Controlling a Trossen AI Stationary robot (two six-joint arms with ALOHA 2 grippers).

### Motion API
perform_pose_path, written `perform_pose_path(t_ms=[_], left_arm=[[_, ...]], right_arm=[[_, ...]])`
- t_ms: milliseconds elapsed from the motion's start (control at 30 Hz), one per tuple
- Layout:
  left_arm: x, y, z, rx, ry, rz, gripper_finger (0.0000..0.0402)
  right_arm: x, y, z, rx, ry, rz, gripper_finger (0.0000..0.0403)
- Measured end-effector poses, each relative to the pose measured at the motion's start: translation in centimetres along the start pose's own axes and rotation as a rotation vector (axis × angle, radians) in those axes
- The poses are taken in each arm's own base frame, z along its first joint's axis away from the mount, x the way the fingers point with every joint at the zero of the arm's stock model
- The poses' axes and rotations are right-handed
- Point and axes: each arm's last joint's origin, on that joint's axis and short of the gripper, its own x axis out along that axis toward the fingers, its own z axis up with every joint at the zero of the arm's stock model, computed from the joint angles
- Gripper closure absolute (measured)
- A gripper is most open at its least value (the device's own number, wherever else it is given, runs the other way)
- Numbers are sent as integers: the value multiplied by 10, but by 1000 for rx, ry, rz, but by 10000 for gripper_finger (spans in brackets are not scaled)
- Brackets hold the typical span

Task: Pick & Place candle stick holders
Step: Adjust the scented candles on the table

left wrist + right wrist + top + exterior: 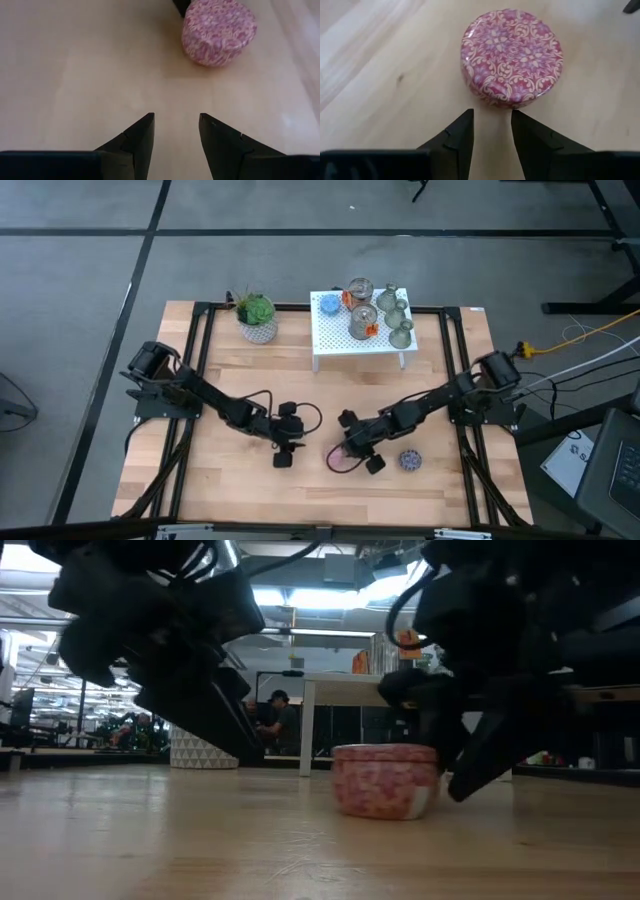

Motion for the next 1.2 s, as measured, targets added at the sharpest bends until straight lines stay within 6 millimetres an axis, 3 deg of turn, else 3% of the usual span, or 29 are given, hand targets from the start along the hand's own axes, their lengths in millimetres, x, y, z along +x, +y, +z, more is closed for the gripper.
perform_pose_path(t_ms=[300, 433, 600, 867, 1200], left_arm=[[-6, -23, -7, 37, 3, -68, 249], [-8, -32, -11, 40, 8, -91, 249], [-11, -40, -11, 99, -25, -112, 249], [-16, -46, 18, 307, -336, -130, 263], [1, -29, 26, 244, -394, -162, 311]], right_arm=[[16, -6, 29, -118, -86, -4, 268], [10, -9, 36, -45, -84, 2, 268], [-19, -14, 43, 22, -101, 163, 268], [-78, -8, 45, 120, -35, 258, 268], [-144, 17, 49, 191, -56, 289, 268]])
